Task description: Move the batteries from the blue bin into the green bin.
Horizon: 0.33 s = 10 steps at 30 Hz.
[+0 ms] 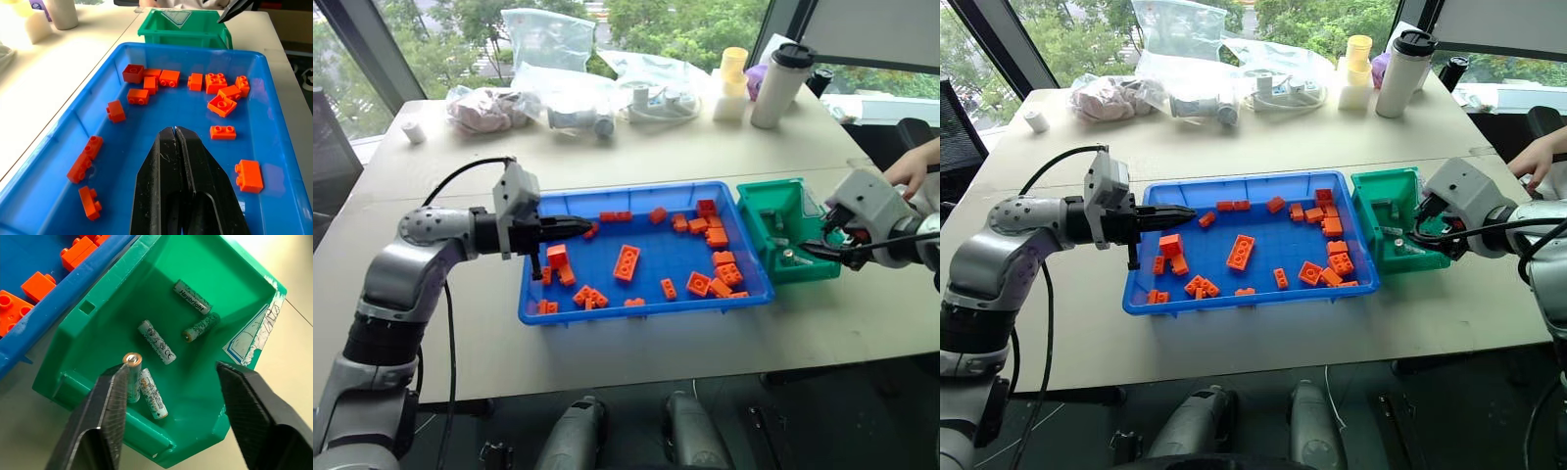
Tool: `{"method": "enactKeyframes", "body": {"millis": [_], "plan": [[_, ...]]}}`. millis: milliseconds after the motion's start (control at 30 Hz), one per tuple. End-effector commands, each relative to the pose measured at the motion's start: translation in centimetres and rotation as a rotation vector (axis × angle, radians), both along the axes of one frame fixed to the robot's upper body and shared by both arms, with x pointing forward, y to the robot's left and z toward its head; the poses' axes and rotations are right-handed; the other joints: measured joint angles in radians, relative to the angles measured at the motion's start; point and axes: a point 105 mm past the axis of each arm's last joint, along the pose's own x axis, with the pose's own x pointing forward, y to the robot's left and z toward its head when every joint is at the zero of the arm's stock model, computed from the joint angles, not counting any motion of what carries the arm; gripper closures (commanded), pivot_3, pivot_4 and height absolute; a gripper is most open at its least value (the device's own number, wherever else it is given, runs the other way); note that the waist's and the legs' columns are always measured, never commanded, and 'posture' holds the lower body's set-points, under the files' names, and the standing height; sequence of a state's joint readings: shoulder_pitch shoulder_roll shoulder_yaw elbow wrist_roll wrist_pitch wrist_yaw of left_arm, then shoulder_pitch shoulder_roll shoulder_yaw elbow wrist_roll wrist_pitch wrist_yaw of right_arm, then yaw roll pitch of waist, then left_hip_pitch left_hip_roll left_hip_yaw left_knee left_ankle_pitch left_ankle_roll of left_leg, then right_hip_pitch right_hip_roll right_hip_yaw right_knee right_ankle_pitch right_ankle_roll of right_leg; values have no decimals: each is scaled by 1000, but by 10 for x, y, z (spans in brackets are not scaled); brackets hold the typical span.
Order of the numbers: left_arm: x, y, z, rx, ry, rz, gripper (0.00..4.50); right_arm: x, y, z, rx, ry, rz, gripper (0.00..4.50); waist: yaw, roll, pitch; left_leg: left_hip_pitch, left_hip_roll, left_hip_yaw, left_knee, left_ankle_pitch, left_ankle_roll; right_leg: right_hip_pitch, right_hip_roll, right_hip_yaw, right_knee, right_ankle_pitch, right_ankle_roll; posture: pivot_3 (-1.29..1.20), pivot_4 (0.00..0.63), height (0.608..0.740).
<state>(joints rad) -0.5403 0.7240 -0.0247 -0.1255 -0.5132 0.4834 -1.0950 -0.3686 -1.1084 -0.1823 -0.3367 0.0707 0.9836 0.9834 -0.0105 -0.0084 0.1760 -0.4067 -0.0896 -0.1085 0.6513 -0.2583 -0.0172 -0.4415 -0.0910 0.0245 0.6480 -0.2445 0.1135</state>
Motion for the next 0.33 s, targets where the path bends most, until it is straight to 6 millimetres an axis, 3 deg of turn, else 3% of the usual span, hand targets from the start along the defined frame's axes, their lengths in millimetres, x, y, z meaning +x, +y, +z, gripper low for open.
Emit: {"method": "enactKeyframes", "body": {"millis": [33,167,233,333], "plan": [[-3,-7,15,-10,-53,-47,4500,-4,3,32,-10,-109,30,106,1,0,0,0,0,0,0,0,0,0,0,0,0,0,0,0,150,740],[-4,-15,16,-2,-56,-68,4500,-11,13,41,15,-110,111,106,1,0,0,0,0,0,0,0,0,0,0,0,0,0,0,0,150,740],[-6,-8,16,4,-47,-80,4500,-21,38,44,51,-96,231,106,1,0,0,0,0,0,0,0,0,1,0,0,0,0,0,0,150,740],[-8,-10,14,6,-34,-99,4500,-27,46,43,75,-68,287,106,-1,0,0,0,0,0,0,0,0,0,0,0,0,0,0,0,150,740]]}}
